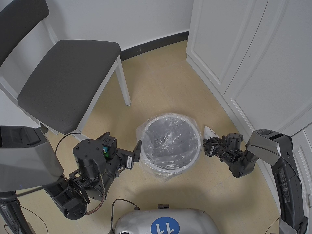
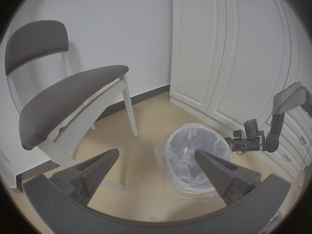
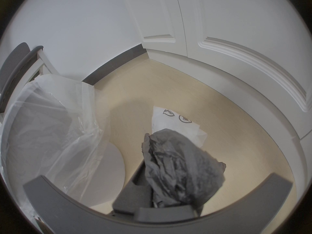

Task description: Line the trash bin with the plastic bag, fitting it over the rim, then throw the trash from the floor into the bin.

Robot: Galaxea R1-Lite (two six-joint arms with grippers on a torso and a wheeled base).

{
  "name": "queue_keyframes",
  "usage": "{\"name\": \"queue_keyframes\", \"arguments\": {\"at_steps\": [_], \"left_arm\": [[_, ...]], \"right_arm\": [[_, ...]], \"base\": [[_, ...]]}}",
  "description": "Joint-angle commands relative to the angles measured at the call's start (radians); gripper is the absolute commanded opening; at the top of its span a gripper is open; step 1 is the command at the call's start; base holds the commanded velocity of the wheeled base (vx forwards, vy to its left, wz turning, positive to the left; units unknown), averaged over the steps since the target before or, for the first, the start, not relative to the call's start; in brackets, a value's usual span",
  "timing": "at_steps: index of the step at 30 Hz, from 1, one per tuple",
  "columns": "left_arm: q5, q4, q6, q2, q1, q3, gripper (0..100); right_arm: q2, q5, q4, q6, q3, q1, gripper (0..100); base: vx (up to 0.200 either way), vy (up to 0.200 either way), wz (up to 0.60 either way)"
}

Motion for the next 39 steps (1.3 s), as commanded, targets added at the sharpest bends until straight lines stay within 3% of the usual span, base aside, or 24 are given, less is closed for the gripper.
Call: {"name": "queue_keyframes", "arguments": {"at_steps": [1, 6, 12, 15, 17, 19, 24, 30, 39], "left_arm": [[0.001, -0.001, -0.001, 0.006, -0.015, 0.003, 100], [-0.001, -0.002, 0.0, -0.001, -0.016, 0.009, 100], [0.001, -0.001, 0.0, -0.028, 0.002, 0.003, 100], [-0.001, 0.001, -0.001, -0.044, 0.013, -0.009, 100], [-0.001, 0.001, -0.004, -0.043, 0.017, -0.04, 100], [-0.001, 0.002, -0.007, -0.047, 0.027, -0.046, 100], [-0.001, 0.004, -0.006, -0.09, 0.048, -0.04, 100], [-0.001, 0.104, -0.017, -0.241, 0.086, -0.048, 100], [-0.009, 0.197, -0.018, -0.342, 0.139, -0.083, 100]], "right_arm": [[0.003, -0.005, -0.004, -0.003, 0.003, 0.0, 0], [0.015, -0.005, -0.077, -0.046, 0.015, 0.0, 0], [-0.003, -0.008, -0.05, -0.06, 0.041, 0.0, 0], [-0.049, -0.008, -0.002, -0.115, 0.09, -0.006, 0], [-0.106, -0.006, 0.047, -0.216, 0.159, -0.017, 0], [-0.143, 0.0, 0.065, -0.265, 0.204, -0.032, 0], [-0.223, 0.003, 0.131, -0.272, 0.242, -0.04, 0], [-0.427, 0.001, 0.317, -0.272, 0.294, -0.044, 0], [-0.688, -0.002, 0.37, -0.278, 0.394, -0.04, 0]], "base": [[0.0, 0.0, 0.0], [0.0, 0.0, 0.0], [0.0, 0.0, 0.0], [0.0, 0.0, 0.0], [0.0, 0.0, 0.0], [0.0, 0.0, 0.0], [0.0, 0.0, 0.0], [0.0, 0.0, 0.0], [0.0, 0.0, 0.0]]}}
